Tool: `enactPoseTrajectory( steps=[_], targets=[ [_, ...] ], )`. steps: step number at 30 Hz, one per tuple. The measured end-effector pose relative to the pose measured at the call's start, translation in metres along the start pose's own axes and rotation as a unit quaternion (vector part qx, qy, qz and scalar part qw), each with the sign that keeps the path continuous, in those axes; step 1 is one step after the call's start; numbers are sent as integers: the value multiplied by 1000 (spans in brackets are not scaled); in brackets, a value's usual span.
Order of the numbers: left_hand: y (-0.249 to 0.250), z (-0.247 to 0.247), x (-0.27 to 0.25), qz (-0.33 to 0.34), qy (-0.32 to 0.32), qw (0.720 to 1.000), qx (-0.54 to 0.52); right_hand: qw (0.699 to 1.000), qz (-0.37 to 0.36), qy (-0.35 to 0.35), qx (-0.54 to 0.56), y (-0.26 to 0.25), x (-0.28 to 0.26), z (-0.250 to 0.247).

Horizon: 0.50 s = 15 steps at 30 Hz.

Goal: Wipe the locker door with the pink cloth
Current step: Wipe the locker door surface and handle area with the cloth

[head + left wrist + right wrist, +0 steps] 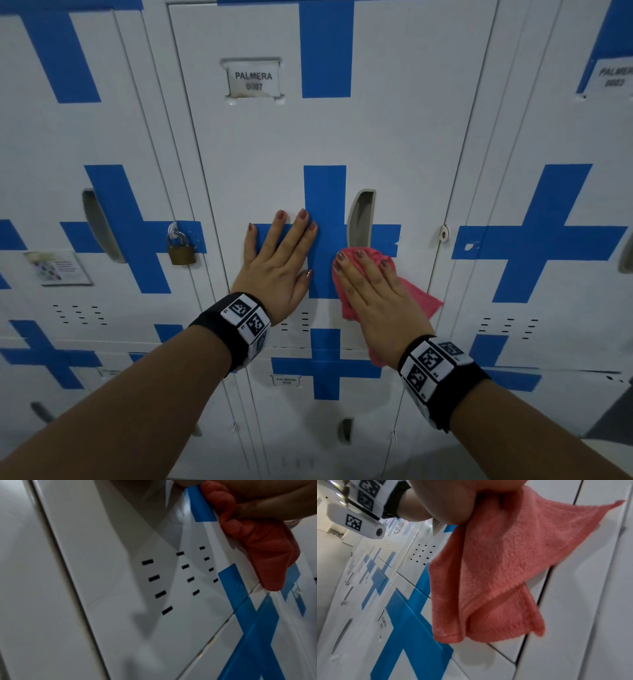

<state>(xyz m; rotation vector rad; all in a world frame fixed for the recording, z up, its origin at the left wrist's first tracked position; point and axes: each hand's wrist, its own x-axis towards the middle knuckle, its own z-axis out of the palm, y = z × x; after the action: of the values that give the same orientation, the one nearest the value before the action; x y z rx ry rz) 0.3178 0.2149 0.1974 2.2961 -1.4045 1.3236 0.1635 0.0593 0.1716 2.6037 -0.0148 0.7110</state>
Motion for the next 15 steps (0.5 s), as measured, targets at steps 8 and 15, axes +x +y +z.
enactPoseTrajectory(
  steps=[8,15],
  targets=[
    [0,0,0,0,-2,1000,-3,1000,-11,-25,7,1,-13,14],
    [0,1,0,-4,-5,1000,-5,998,-7,-55,24,1,-34,27]
  ],
)
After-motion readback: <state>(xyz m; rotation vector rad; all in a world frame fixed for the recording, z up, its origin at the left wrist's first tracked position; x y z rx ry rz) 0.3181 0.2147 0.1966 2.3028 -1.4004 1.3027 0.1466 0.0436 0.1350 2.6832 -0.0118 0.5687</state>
